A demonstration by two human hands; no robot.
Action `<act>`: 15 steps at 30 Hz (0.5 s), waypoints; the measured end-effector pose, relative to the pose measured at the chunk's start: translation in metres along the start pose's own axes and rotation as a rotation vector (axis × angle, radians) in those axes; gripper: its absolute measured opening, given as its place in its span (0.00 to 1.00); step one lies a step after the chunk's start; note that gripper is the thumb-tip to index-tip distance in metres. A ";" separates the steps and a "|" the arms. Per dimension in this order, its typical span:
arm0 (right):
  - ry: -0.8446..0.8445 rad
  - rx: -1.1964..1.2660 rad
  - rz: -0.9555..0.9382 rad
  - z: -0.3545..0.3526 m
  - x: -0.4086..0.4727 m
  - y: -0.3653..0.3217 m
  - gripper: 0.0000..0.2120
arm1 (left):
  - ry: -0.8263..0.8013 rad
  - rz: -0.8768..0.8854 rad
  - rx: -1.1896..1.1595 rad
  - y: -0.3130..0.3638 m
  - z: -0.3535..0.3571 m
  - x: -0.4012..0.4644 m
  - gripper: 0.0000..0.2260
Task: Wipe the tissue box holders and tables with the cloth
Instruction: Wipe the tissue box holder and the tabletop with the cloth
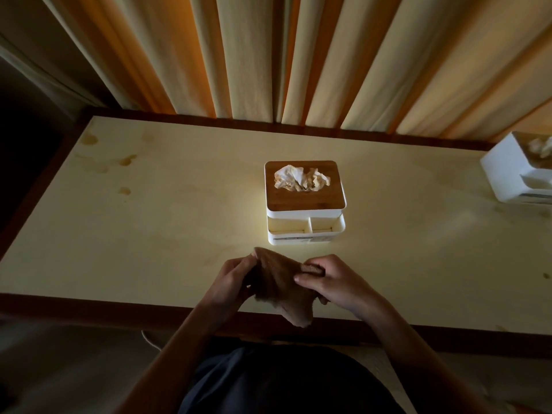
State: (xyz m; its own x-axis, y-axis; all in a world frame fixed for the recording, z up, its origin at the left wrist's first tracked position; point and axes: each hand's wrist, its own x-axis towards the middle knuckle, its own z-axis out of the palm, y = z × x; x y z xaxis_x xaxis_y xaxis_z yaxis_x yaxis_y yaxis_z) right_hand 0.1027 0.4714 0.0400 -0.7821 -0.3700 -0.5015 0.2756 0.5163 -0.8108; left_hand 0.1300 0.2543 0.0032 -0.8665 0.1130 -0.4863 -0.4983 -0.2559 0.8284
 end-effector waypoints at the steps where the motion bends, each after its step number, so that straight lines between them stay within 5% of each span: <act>1: 0.006 0.003 -0.012 0.000 0.002 0.002 0.14 | -0.007 0.022 0.006 0.001 0.000 -0.002 0.24; 4: -0.012 0.012 -0.055 -0.002 0.005 0.004 0.11 | -0.006 0.041 -0.070 0.006 0.000 -0.004 0.23; 9: -0.024 0.019 -0.131 -0.005 0.007 0.007 0.05 | -0.014 0.154 -0.006 0.007 -0.010 -0.004 0.35; 11: -0.013 0.040 -0.168 -0.005 0.008 0.007 0.10 | -0.036 0.215 0.138 0.009 -0.008 -0.002 0.27; 13: -0.001 0.037 -0.213 -0.005 0.008 0.007 0.18 | -0.017 0.244 0.268 0.011 -0.008 0.001 0.08; 15: 0.029 -0.007 -0.281 -0.004 0.007 0.009 0.21 | -0.018 0.288 0.338 0.012 -0.008 0.003 0.04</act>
State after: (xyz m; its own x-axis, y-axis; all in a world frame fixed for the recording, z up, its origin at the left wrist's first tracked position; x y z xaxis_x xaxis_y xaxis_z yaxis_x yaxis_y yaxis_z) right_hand 0.0970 0.4768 0.0305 -0.8429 -0.4772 -0.2485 0.0422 0.4019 -0.9147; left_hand 0.1217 0.2436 0.0099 -0.9703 0.1001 -0.2204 -0.2165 0.0485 0.9751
